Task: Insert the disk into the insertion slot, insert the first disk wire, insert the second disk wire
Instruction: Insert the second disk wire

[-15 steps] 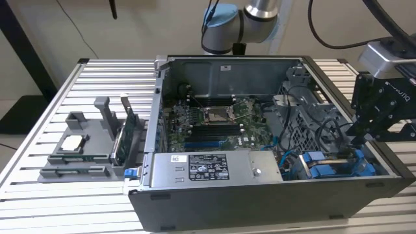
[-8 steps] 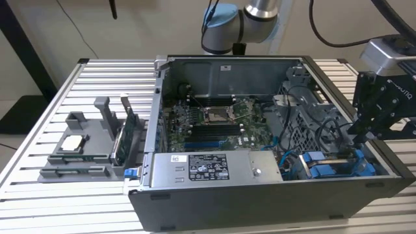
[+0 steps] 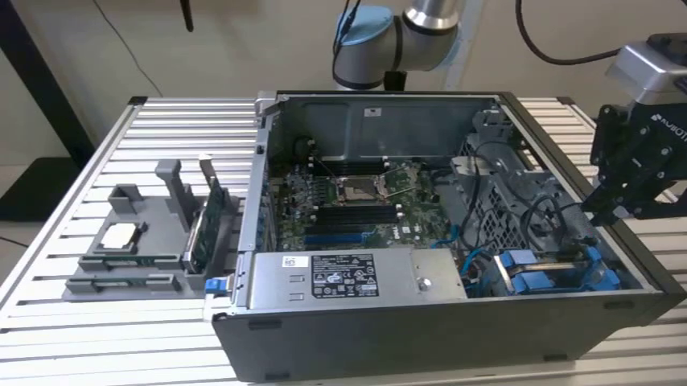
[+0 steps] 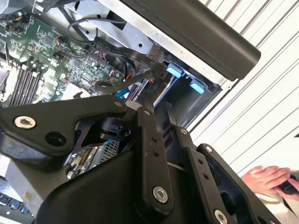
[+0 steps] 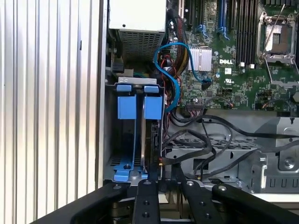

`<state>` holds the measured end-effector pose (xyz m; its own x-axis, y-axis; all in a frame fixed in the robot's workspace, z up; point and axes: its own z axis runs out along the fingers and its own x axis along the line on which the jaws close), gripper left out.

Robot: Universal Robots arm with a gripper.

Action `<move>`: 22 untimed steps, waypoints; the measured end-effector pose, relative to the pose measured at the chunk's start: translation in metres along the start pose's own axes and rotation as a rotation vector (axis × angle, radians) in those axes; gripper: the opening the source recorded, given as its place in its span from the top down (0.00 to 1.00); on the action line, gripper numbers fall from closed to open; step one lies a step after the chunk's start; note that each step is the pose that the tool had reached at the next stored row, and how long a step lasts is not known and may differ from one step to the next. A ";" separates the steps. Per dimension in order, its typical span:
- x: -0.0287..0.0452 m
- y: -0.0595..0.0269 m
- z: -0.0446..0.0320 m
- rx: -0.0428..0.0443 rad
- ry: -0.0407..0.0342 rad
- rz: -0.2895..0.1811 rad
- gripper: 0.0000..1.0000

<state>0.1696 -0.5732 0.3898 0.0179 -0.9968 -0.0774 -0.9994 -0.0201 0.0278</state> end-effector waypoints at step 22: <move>-0.0084 -0.0283 0.0115 0.0000 0.0001 0.000 0.74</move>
<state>0.1973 -0.5634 0.3782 0.0178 -0.9968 -0.0774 -0.9994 -0.0200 0.0279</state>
